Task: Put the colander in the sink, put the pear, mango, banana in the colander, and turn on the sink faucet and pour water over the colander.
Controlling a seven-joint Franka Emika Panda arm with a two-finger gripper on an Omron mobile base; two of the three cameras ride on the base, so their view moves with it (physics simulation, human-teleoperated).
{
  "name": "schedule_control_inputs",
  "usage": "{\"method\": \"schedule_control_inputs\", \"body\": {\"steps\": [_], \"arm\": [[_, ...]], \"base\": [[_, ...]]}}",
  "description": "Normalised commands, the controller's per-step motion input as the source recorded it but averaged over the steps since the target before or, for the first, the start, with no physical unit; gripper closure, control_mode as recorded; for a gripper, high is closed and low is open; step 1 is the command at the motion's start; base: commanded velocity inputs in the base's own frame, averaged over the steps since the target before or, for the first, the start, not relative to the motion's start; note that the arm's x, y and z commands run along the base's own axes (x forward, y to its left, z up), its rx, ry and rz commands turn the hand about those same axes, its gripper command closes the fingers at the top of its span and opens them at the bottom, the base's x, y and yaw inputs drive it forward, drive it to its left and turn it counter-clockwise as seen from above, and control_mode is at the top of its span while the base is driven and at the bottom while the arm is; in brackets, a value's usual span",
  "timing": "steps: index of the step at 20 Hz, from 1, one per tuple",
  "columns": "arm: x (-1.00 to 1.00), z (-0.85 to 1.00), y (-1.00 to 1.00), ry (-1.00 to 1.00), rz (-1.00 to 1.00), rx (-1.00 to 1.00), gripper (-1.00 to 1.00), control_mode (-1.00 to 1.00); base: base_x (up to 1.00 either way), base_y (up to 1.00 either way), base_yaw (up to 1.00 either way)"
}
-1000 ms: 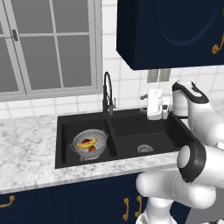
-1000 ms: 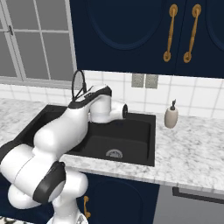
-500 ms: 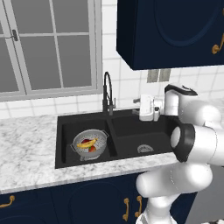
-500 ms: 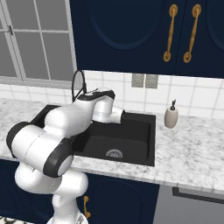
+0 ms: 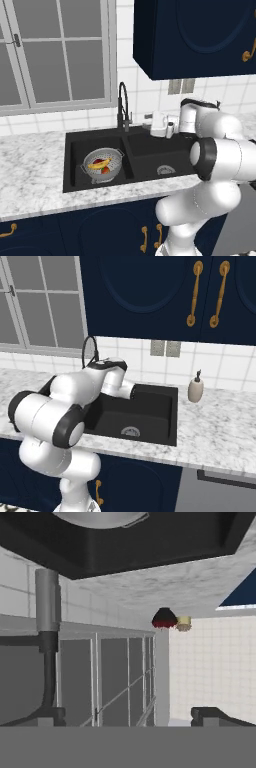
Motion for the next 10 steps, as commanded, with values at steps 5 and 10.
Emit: {"method": "schedule_control_inputs", "body": {"steps": [5,10], "arm": [[0.11,-0.24,0.05,0.1,0.0,0.11,-1.0,-1.0],[0.05,-0.24,0.1,0.03,0.01,0.04,-1.0,-1.0]], "base": [[0.0,0.0,0.0],[0.0,0.0,0.0]]}}
